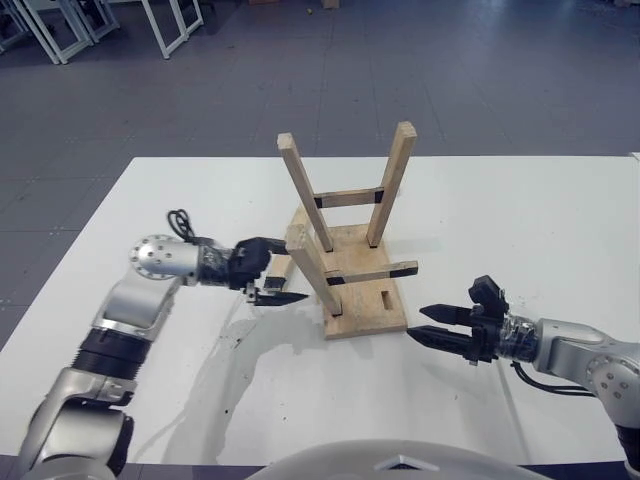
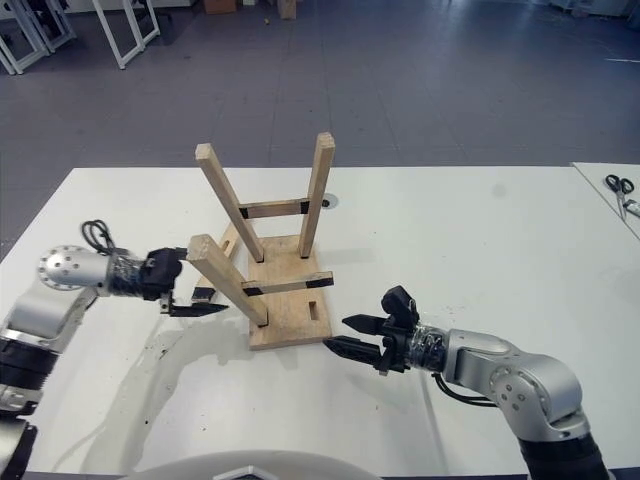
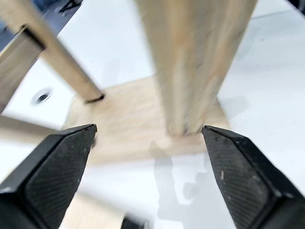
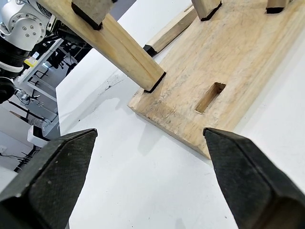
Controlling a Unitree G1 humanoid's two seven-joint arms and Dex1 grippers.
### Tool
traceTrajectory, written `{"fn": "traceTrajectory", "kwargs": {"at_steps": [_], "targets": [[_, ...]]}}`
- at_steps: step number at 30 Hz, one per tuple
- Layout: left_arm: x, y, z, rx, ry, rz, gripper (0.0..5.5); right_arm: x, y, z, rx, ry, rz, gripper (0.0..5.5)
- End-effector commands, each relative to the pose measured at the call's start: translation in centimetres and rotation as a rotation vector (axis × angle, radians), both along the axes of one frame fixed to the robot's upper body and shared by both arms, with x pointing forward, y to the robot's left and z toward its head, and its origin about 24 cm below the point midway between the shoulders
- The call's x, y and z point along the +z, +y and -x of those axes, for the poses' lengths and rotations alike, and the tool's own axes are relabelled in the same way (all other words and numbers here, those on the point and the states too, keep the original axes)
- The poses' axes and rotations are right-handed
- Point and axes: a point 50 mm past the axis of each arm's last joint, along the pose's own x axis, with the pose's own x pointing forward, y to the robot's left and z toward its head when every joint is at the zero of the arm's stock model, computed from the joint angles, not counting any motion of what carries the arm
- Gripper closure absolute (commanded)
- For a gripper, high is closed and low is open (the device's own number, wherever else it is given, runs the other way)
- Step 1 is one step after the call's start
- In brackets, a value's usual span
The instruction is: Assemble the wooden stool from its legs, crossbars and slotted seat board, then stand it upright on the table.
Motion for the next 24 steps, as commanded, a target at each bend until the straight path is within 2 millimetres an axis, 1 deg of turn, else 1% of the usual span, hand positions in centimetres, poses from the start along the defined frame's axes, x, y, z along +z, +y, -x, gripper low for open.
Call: {"fn": "traceTrajectory", "kwargs": {"at_steps": [1, 3, 5, 7, 8, 10, 11, 14, 15, 18, 19, 21, 24], "targets": [[-1.5, 1.4, 1.6, 0.416, 0.040, 0.109, 1.38, 0.0, -0.2, 0.1, -0.032, -0.018, 0.012, 1.38], [-2.9, -0.2, 2.4, 0.600, 0.084, 0.210, 1.38, 0.0, -0.1, 0.2, -0.042, -0.016, 0.008, 1.38], [-4.4, -1.8, 2.3, 0.798, 0.105, 0.268, 1.38, -0.1, 0.1, 0.0, -0.067, -0.024, 0.005, 1.38], [-5.8, -3.3, 2.2, 0.921, 0.144, 0.309, 1.38, 0.0, 0.2, -0.4, -0.087, -0.033, 0.004, 1.38], [-6.4, -3.5, 2.0, 0.970, 0.137, 0.279, 1.38, 0.1, 0.3, -0.5, -0.091, -0.036, 0.005, 1.38], [-7.3, -3.0, 1.7, 1.053, 0.087, 0.197, 1.38, 0.1, 0.3, -0.7, -0.094, -0.039, 0.006, 1.38], [-7.6, -2.8, 1.6, 1.078, 0.059, 0.164, 1.38, 0.2, 0.3, -0.7, -0.095, -0.039, 0.007, 1.38], [-8.7, -2.9, 1.3, 1.106, 0.051, 0.127, 1.38, 0.1, 0.3, -0.7, -0.100, -0.038, 0.007, 1.38], [-9.2, -3.1, 1.3, 1.115, 0.066, 0.127, 1.38, 0.1, 0.4, -0.7, -0.101, -0.038, 0.005, 1.38], [-10.9, -4.3, 1.9, 1.100, 0.186, 0.182, 1.38, 0.1, 0.6, -0.7, -0.101, -0.036, -0.001, 1.38], [-11.1, -4.7, 2.0, 1.091, 0.214, 0.207, 1.38, 0.1, 0.7, -0.7, -0.101, -0.036, -0.002, 1.38], [-11.0, -5.1, 2.1, 1.077, 0.216, 0.236, 1.38, 0.0, 0.7, -0.7, -0.105, -0.034, -0.002, 1.38], [-10.9, -5.2, 1.8, 1.071, 0.210, 0.233, 1.38, 0.0, 0.8, -0.7, -0.110, -0.035, -0.003, 1.38]]}}
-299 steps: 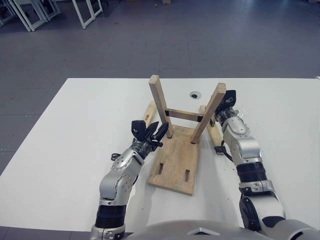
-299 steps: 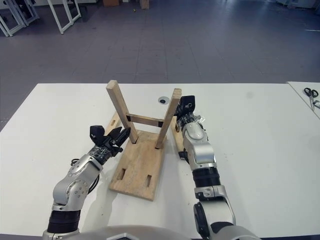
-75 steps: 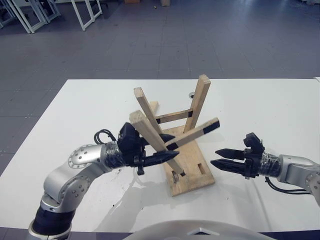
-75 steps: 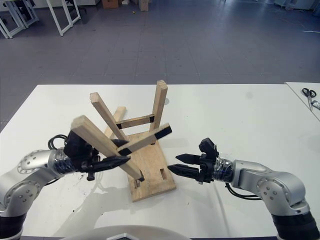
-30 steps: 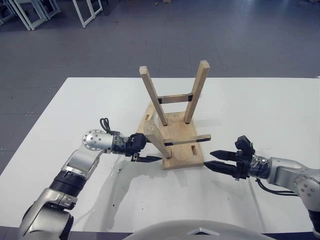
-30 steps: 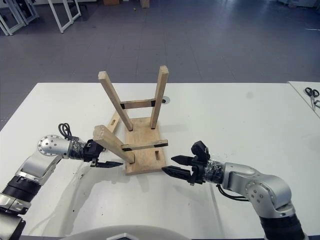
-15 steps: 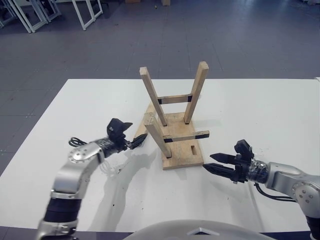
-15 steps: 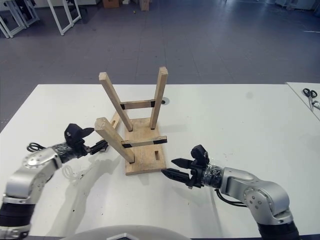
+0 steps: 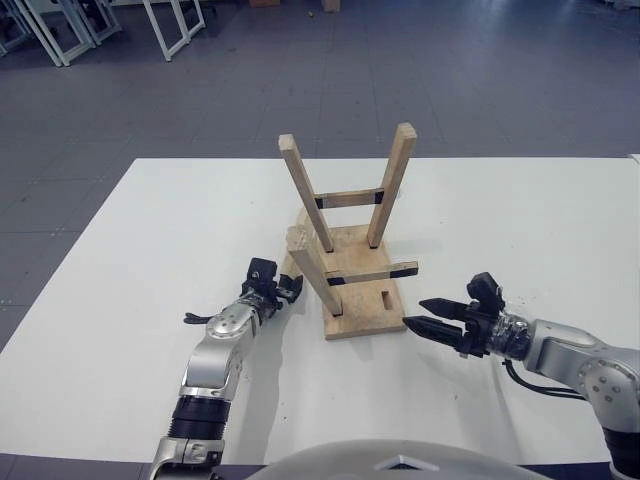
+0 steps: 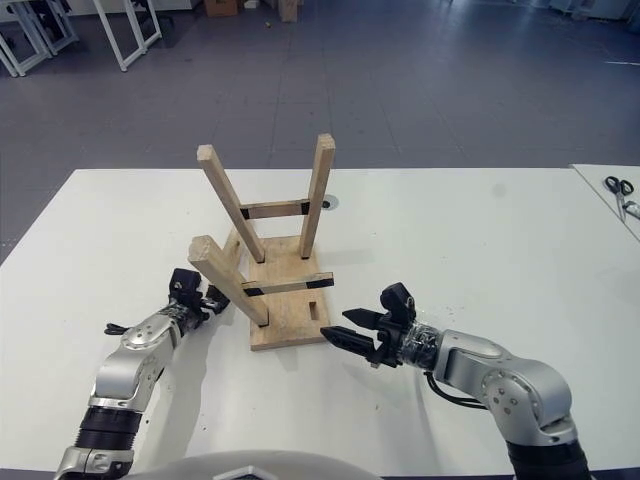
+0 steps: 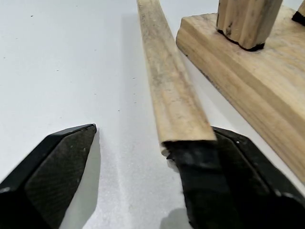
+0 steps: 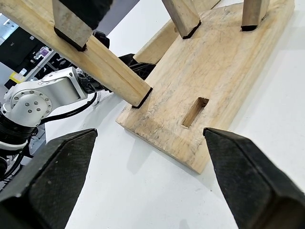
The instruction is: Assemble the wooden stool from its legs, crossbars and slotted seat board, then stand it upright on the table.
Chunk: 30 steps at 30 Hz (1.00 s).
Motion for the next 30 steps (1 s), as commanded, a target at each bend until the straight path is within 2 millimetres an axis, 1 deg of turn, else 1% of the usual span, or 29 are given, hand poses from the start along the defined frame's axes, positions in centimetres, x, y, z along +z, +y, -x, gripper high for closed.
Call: {"fn": "traceTrajectory", "kwargs": {"at_steps": [1, 2, 4, 7, 11, 13, 16, 18, 21, 22, 24, 26, 27, 28, 29, 30], "targets": [[-0.4, 0.0, 0.0, 0.002, 0.016, 0.000, 1.38, 0.2, 0.2, -0.2, -0.005, -0.012, 0.010, 1.38], [-0.6, 0.1, 0.0, 0.016, 0.020, 0.007, 1.38, 0.2, 0.3, -0.3, -0.005, -0.013, 0.010, 1.38], [-0.8, 0.0, 0.1, 0.037, 0.028, 0.044, 1.69, 0.2, 0.3, -0.3, -0.008, -0.016, 0.010, 1.38], [-1.0, -0.1, 0.3, 0.057, 0.027, 0.054, 2.17, 0.2, 0.3, -0.4, -0.008, -0.017, 0.009, 1.38], [-1.0, -0.6, 0.5, 0.039, 0.000, 0.051, 2.84, 0.3, -0.1, -0.8, -0.046, -0.023, 0.022, 1.38], [-0.9, -0.8, 0.4, 0.032, -0.028, 0.057, 3.06, 0.1, -0.9, -1.7, -0.133, -0.041, 0.058, 1.38], [-0.8, -0.7, 0.4, 0.037, -0.058, 0.069, 3.66, 0.1, -1.9, -3.3, -0.255, -0.078, 0.115, 1.38], [-0.7, -0.6, 0.4, 0.044, -0.078, 0.086, 3.89, 0.2, -2.6, -4.3, -0.333, -0.103, 0.146, 1.38], [0.2, 0.0, 0.1, 0.074, -0.142, 0.136, 4.42, 0.8, -3.2, -5.4, -0.398, -0.141, 0.173, 1.38], [0.7, 0.4, 0.1, 0.088, -0.171, 0.152, 4.46, 1.2, -3.2, -5.7, -0.400, -0.153, 0.173, 1.38], [2.6, 1.8, 0.3, 0.130, -0.261, 0.232, 4.46, 2.3, -2.9, -6.0, -0.364, -0.171, 0.136, 1.11], [6.4, 4.1, 0.8, 0.163, -0.400, 0.471, 4.46, 4.1, -2.6, -6.1, -0.297, -0.208, 0.075, 0.67], [8.1, 5.1, 1.2, 0.146, -0.451, 0.579, 4.46, 5.0, -2.5, -6.3, -0.284, -0.238, 0.066, 0.50], [10.1, 6.3, 2.0, 0.086, -0.490, 0.748, 4.46, 6.4, -2.5, -6.7, -0.281, -0.283, 0.059, 0.35], [11.9, 7.1, 2.8, 0.006, -0.520, 0.886, 4.46, 7.6, -2.4, -7.2, -0.280, -0.321, 0.050, 0.20], [14.0, 7.9, 3.6, -0.093, -0.565, 1.031, 4.46, 9.3, -2.0, -7.4, -0.247, -0.359, 0.000, 0.14]]}}
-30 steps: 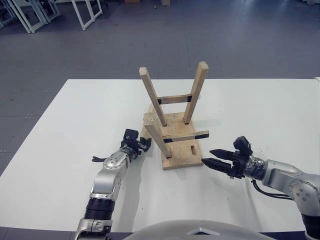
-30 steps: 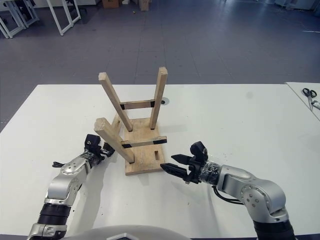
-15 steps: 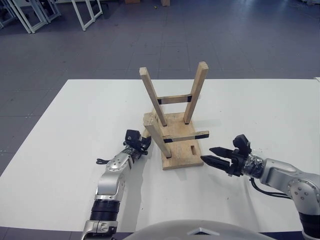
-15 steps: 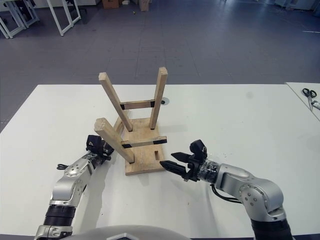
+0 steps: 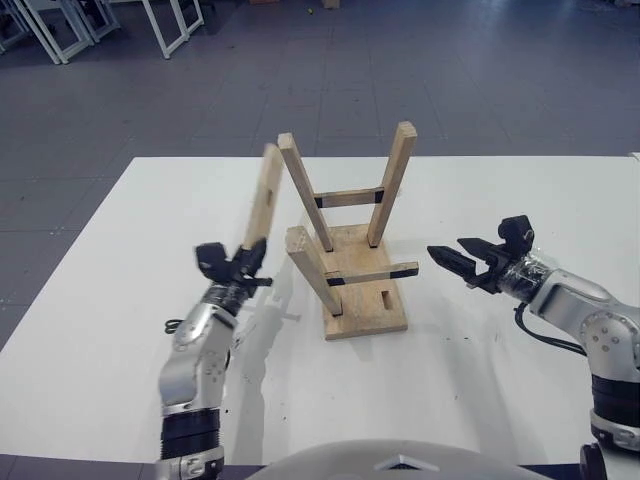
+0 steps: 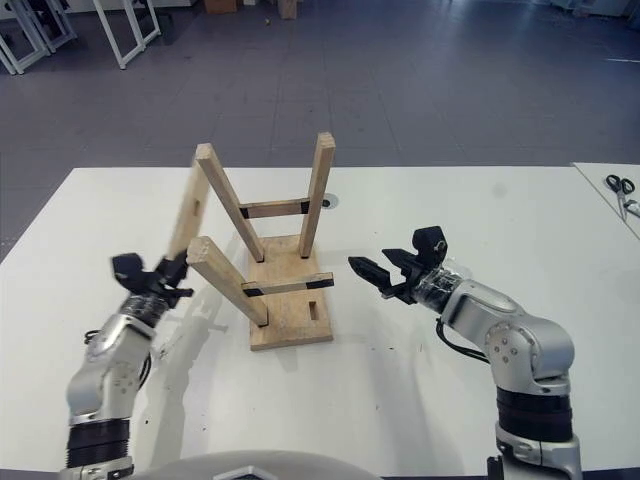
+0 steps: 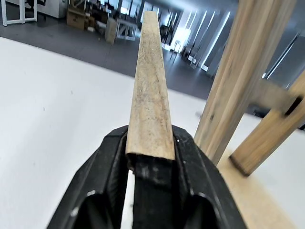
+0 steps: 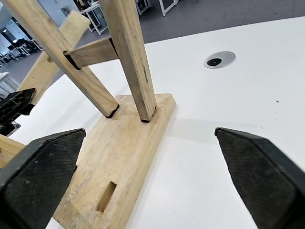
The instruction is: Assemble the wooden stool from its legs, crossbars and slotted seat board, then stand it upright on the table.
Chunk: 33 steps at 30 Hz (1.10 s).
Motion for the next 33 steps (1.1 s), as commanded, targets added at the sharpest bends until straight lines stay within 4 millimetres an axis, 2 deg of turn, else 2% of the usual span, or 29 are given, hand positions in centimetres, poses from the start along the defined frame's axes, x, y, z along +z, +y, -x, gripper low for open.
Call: {"fn": "traceTrajectory", "kwargs": {"at_steps": [1, 3, 5, 9, 14, 20, 24, 27, 33], "targets": [[9.4, 3.9, 3.3, -0.364, -0.369, 0.510, 4.46, 7.4, 0.9, -1.3, 0.131, -0.204, -0.089, 0.01], [11.9, 3.9, 4.1, -0.614, -0.485, 0.652, 4.46, 10.3, 2.1, -0.9, 0.317, -0.257, -0.248, 0.01], [12.2, 2.4, 3.8, -0.881, -0.470, 0.717, 4.46, 12.3, 3.5, -0.4, 0.552, -0.274, -0.424, 0.01], [11.4, 0.2, 1.5, -1.156, -0.333, 0.827, 4.46, 13.3, 6.3, -1.1, 0.789, -0.226, -0.577, 0.01], [11.5, -2.1, 0.0, -1.426, -0.206, 0.901, 4.46, 14.1, 8.4, -1.5, 0.926, -0.184, -0.631, 0.01], [11.5, -3.2, -0.5, -1.575, -0.061, 0.918, 4.46, 17.4, 11.6, -1.1, 1.036, -0.365, -0.531, 0.01], [11.4, -3.3, -0.6, -1.601, -0.019, 0.925, 4.46, 18.1, 13.5, -1.1, 1.057, -0.440, -0.509, 0.01], [11.3, -3.3, -0.7, -1.599, 0.003, 0.930, 4.46, 18.0, 14.7, -1.0, 1.039, -0.477, -0.497, 0.57], [10.8, -3.3, -0.5, -1.593, 0.030, 0.936, 4.46, 17.9, 14.9, -1.1, 1.029, -0.492, -0.509, 1.80]]}}
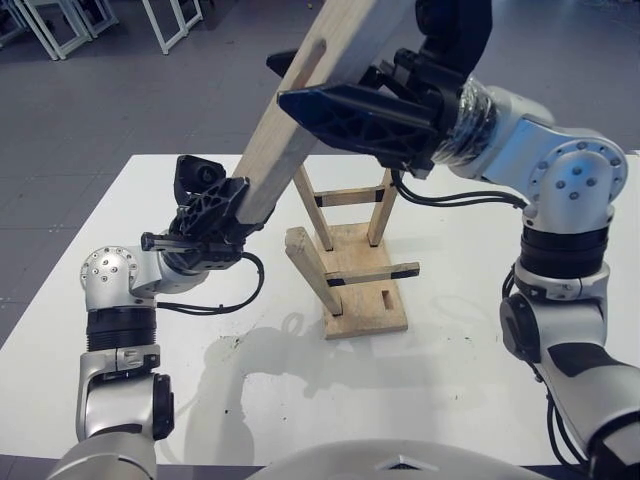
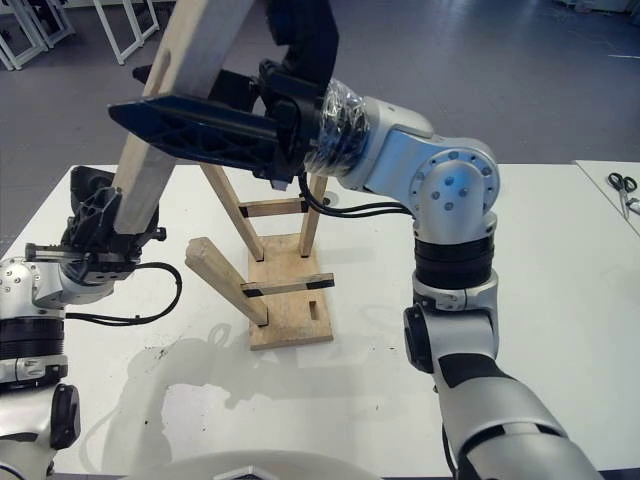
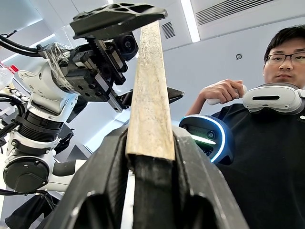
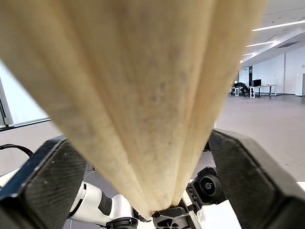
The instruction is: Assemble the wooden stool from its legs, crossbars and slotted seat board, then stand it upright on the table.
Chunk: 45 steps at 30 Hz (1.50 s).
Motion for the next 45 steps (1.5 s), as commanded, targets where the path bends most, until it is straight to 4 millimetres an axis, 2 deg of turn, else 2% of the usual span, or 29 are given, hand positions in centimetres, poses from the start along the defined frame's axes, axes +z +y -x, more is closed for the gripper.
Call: {"fn": "traceTrajectory", "kwargs": {"at_steps": [1, 7, 10, 11, 13, 18, 21, 23, 25, 28, 31, 33, 35, 38, 42, 45], "targets": [[0.1, 0.0, 0.1, -0.015, -0.004, -0.014, 4.46, 0.4, 0.2, 0.2, 0.013, -0.016, -0.015, 2.03], [-0.1, -0.2, 0.2, -0.018, 0.004, -0.016, 4.46, 0.6, 0.1, 0.3, 0.059, 0.005, -0.045, 3.29], [-0.2, -0.3, 0.2, -0.017, 0.009, -0.020, 4.46, 0.6, 0.1, 0.2, 0.062, 0.010, -0.057, 3.31], [-0.2, -0.4, 0.2, -0.020, 0.003, -0.018, 4.08, 0.6, 0.1, 0.1, 0.054, 0.010, -0.060, 3.31], [0.1, -0.3, 0.2, -0.019, -0.009, -0.021, 3.73, 0.6, 0.0, -0.2, 0.026, 0.014, -0.066, 3.33], [0.6, 0.2, -0.7, 0.048, -0.007, -0.034, 2.80, 2.3, -1.1, -1.6, -0.065, 0.033, -0.111, 3.33], [1.4, 1.1, -1.5, 0.156, -0.011, -0.058, 2.73, 3.3, -3.0, -3.0, -0.161, 0.058, -0.155, 3.33], [1.7, 2.3, -1.7, 0.323, -0.035, -0.130, 2.73, 3.2, -6.9, -4.6, -0.361, 0.066, -0.141, 3.33], [1.1, 2.3, -1.4, 0.503, -0.092, -0.268, 2.73, 1.8, -10.4, -5.3, -0.518, 0.083, -0.083, 3.33], [-1.4, 0.5, -0.4, 0.740, -0.123, -0.449, 2.73, -2.0, -14.7, -4.4, -0.668, 0.144, 0.053, 3.34], [-3.4, -1.2, 0.7, 0.852, -0.109, -0.555, 2.73, -5.8, -17.4, -3.3, -0.766, 0.172, 0.196, 3.34], [-3.7, -1.5, 1.0, 0.886, -0.103, -0.570, 2.73, -8.8, -18.8, -2.4, -0.779, 0.215, 0.302, 3.34], [-3.8, -0.9, 0.7, 0.925, -0.094, -0.595, 2.73, -11.4, -18.4, -1.3, -0.725, 0.252, 0.376, 3.34], [-4.7, 0.7, -0.2, 1.018, -0.049, -0.670, 2.73, -13.8, -16.6, 0.4, -0.639, 0.264, 0.415, 3.34], [-5.9, 1.5, -0.5, 1.049, -0.015, -0.734, 2.73, -14.9, -14.8, 1.3, -0.592, 0.246, 0.395, 3.34], [-6.8, 1.9, -0.6, 1.048, -0.006, -0.786, 2.73, -15.6, -14.9, 1.9, -0.586, 0.197, 0.373, 3.34]]}}
